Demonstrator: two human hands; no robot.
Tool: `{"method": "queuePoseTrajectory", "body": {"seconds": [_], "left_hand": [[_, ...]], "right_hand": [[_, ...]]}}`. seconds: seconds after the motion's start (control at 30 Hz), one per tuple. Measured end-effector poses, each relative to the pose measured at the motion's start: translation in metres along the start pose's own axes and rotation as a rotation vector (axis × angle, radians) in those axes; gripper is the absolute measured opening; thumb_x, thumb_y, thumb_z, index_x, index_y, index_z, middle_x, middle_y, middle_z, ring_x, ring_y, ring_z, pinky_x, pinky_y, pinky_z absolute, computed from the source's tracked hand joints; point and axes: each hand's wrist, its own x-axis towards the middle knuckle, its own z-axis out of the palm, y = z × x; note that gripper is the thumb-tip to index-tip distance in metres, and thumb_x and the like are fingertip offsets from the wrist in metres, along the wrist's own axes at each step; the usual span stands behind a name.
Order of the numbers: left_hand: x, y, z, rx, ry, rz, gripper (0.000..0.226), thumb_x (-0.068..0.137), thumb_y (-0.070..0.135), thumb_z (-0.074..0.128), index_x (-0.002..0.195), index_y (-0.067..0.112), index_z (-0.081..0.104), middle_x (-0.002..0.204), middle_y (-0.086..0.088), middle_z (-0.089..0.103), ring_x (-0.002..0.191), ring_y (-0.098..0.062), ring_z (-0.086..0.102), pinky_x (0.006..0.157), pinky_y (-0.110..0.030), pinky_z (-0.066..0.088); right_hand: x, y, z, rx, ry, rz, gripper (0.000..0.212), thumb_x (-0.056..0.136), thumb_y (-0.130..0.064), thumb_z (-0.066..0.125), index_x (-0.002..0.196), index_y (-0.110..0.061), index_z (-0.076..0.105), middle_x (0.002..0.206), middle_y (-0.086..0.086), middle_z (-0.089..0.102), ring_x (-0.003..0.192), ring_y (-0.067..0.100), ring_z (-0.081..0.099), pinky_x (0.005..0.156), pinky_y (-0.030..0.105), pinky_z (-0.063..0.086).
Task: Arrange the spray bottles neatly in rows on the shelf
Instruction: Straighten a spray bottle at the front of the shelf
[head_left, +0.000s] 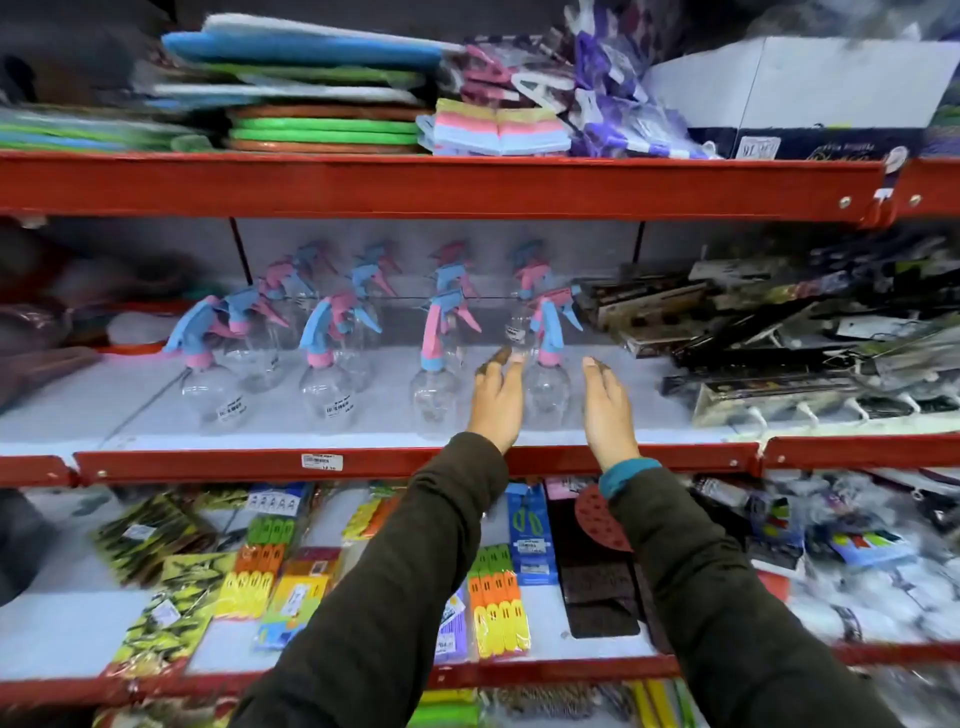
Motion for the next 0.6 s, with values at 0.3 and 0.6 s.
{"method": "queuePoseTrajectory", "body": {"seconds": [0.3, 0.6], "left_hand": [[0.007, 0.008, 0.018, -0.187, -0.201, -0.182, 0.052, 0.108, 0.039, 0.024, 0.148, 0.013, 0.044, 0.132, 0.007, 0.048, 0.129, -0.010, 0.043, 0.106, -0.024, 0.028], [-0.005, -0.010, 0.019, -0.238, -0.211, -0.137, 0.041, 0.109, 0.032, 0.026, 0.141, 0.019, 0.050, 0.125, 0.012, 0.044, 0.119, -0.004, 0.036, 0.105, -0.024, 0.027]], "right_hand": [[0.024, 0.014, 0.007, 0.175, -0.124, 0.167, 0.047, 0.086, -0.044, 0.039, 0.125, -0.029, 0.060, 0.142, 0.006, 0.059, 0.127, 0.026, 0.055, 0.114, 0.045, 0.041], [0.003, 0.018, -0.017, 0.158, -0.179, 0.110, 0.031, 0.102, -0.023, 0.034, 0.117, -0.025, 0.061, 0.118, 0.000, 0.065, 0.114, 0.021, 0.061, 0.088, 0.025, 0.050]]}}
